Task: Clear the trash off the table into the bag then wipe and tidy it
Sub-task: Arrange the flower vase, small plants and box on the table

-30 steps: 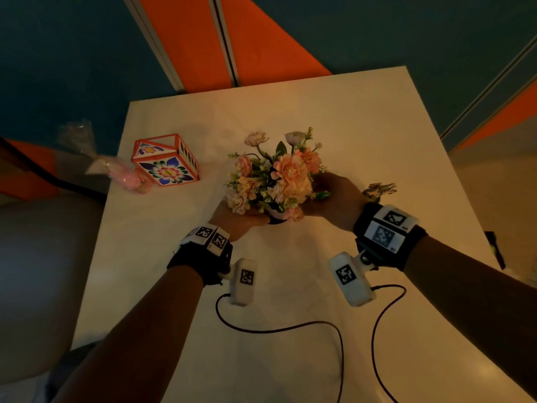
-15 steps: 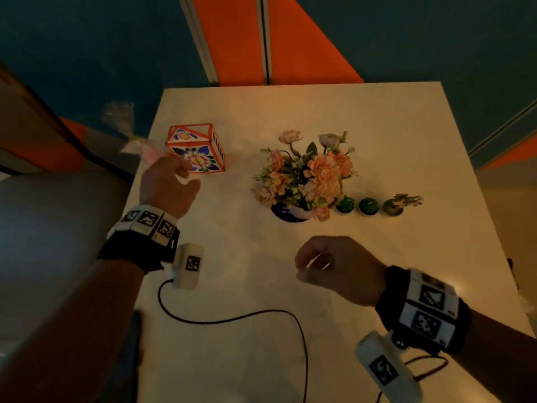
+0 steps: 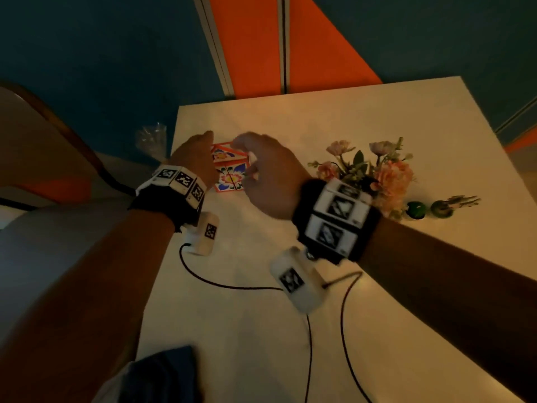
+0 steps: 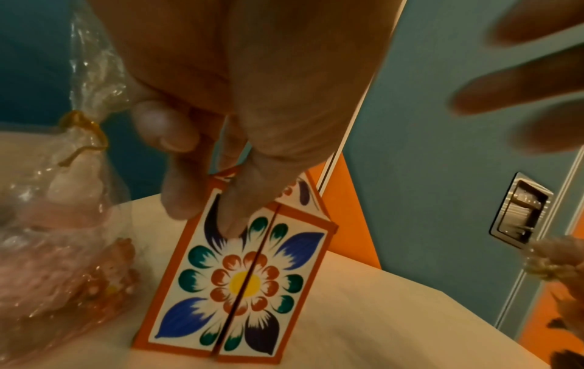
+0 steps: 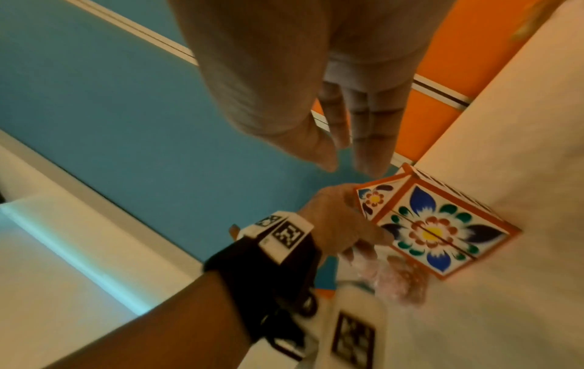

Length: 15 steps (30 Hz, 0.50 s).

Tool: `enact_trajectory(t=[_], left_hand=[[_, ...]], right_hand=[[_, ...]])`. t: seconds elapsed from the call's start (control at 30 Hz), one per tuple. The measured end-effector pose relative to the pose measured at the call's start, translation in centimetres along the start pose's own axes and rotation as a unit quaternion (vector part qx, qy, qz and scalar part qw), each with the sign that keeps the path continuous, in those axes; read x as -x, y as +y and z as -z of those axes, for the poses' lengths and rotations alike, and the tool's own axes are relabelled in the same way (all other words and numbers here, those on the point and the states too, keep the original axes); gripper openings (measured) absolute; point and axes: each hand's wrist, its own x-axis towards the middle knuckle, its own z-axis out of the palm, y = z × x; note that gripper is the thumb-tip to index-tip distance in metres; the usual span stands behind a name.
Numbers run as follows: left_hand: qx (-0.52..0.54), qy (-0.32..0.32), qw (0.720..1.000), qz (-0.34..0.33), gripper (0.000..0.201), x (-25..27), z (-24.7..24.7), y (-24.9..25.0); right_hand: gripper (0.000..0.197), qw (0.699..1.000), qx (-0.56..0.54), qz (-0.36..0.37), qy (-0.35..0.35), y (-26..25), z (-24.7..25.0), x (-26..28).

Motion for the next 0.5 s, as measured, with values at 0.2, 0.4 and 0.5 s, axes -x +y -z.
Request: enact_trajectory(t=[0.2, 0.4, 0.5], left_hand=[[0.021, 0.04, 0.998, -0.051, 0.045, -0.9, -0.6, -0.7], [0.056, 0.05, 0.996, -0.045, 0.052, -0.5, -0.8, -0.7], [0.067, 0.055, 0.995, -0.052, 0.046, 0.0, -0.7, -0.6]], right_hand=[[0.085, 0.977, 0.17, -0.098, -0.088, 0.7, -2.5, -7.4], [0.064, 0.961, 0.245, -0.088, -0.089, 2.8, -4.3, -9.8], [0.053, 0.954, 0.281, -0.066, -0.078, 2.7, -4.2, -10.1]])
